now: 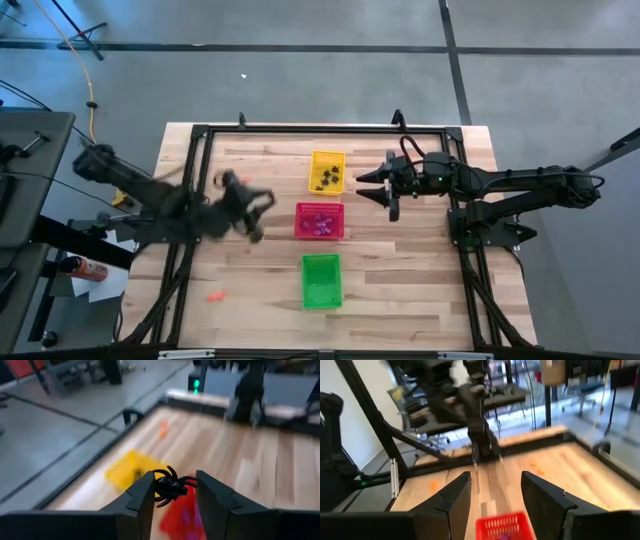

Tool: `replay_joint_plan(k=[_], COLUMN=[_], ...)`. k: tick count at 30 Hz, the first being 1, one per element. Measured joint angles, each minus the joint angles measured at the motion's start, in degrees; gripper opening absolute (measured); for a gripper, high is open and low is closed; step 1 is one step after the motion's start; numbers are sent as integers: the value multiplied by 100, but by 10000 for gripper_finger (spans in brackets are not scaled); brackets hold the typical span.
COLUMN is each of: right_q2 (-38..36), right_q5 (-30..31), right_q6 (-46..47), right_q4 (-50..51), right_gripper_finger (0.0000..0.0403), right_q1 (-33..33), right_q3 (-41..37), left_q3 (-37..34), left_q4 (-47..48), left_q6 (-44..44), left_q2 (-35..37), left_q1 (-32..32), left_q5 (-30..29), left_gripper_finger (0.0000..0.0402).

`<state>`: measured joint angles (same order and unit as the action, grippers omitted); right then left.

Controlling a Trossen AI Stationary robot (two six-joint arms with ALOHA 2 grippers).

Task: Sort Halloween decoration
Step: Put the black spider toy into the yellow bin

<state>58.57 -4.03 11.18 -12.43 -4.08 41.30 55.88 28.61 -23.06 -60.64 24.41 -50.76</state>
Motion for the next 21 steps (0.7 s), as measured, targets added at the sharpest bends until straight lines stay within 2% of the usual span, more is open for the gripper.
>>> replay_joint_plan(k=[2, 4, 7, 9, 14, 16, 21], right_q2=[0, 0, -2, -2, 0, -1, -1], right_q5=[12, 97, 252, 258, 256, 254, 249], right_q6=[-283, -408, -458, -587, -673, -673, -743], right_q4=[-296, -646, -1093, -1204, -1139, -1138, -1089], right_gripper_finger=[169, 169, 169, 169, 169, 169, 169], right_q1=[0, 0, 0, -2, 0, 0, 0], right_q3=[0, 0, 0, 0, 27, 31, 33], left_q3=[0, 0, 13, 9, 7, -2, -2], left_q4=[-742, -1583, -2950, -3624, -4659, -4717, -4989], left_q6=[753, 1336, 1865, 2012, 1832, 1690, 1566], left_q2=[64, 48, -183, -428, -1127, -1362, -1628], left_q1=[-656, -1222, -1894, -2231, -2733, -2790, -2805], left_q5=[691, 1623, 3018, 3648, 4852, 5286, 5485], left_gripper_finger=[110, 111, 111, 111, 111, 111, 111])
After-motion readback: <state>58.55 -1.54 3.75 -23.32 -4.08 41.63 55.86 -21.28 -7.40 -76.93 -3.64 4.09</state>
